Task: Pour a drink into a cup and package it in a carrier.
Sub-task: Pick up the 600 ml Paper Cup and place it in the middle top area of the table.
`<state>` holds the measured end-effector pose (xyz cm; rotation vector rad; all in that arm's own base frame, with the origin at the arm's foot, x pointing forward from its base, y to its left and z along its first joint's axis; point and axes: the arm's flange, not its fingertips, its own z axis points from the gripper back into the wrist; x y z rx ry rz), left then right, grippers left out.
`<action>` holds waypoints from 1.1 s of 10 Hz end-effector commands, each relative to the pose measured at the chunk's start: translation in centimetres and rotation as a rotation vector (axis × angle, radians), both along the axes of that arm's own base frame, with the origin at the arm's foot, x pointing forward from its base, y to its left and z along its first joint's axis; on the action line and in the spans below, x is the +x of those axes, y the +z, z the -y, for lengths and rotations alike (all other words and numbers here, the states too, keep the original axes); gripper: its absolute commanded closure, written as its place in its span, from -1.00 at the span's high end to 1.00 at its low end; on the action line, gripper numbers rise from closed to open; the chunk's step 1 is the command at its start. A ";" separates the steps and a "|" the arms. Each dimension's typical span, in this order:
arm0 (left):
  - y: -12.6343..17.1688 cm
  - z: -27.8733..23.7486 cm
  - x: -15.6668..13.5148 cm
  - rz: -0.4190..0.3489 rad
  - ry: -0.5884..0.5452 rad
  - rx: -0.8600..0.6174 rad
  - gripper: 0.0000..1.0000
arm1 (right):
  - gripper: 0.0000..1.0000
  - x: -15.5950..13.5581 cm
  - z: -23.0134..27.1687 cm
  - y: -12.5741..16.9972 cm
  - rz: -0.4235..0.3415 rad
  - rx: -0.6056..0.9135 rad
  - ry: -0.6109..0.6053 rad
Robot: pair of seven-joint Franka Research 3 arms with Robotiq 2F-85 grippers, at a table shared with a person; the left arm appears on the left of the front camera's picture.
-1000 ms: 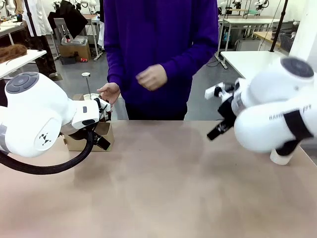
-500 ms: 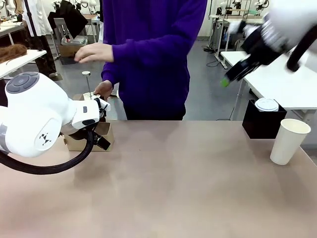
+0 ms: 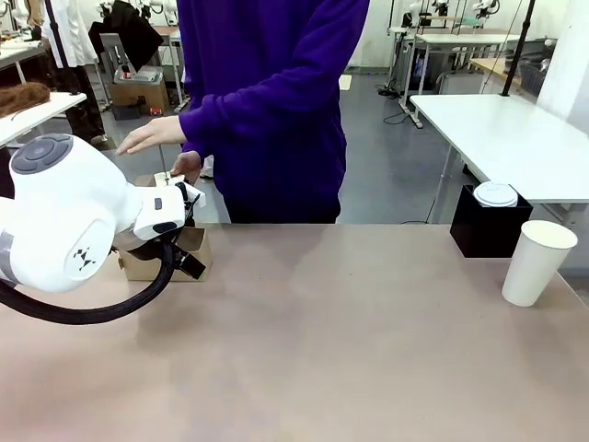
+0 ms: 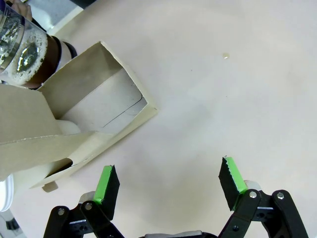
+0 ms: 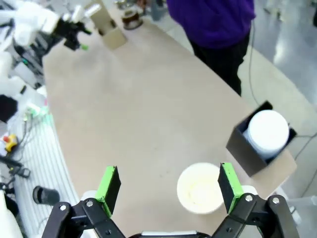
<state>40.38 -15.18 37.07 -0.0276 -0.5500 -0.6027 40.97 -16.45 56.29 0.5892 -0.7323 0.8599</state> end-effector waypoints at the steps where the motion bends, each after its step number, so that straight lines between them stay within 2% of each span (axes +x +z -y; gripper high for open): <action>1: 0.0 -0.1 0.0 -0.001 0.001 -0.001 1.00 | 1.00 -0.8 3.7 -4.3 0.035 0.112 0.061; 3: 0.0 -0.1 0.0 -0.001 0.001 -0.001 1.00 | 1.00 -1.3 5.4 -8.1 0.152 0.174 0.075; 4: 0.0 -0.1 0.0 -0.001 0.001 -0.001 1.00 | 1.00 -1.3 4.9 -9.0 0.171 0.164 0.064; 5: 0.0 -0.1 0.0 -0.001 0.001 -0.001 1.00 | 1.00 -0.9 4.5 -8.9 0.206 0.168 -0.002; 6: 0.0 -0.1 0.0 -0.001 0.001 -0.001 1.00 | 1.00 -2.6 6.1 -8.8 0.124 0.151 0.048; 9: 0.0 -0.1 0.0 -0.001 0.001 -0.001 1.00 | 1.00 -1.7 5.6 -9.7 0.136 0.159 0.037; 11: 0.0 -0.1 0.0 -0.001 0.001 -0.001 1.00 | 1.00 -1.7 7.5 -13.1 0.282 0.241 -0.004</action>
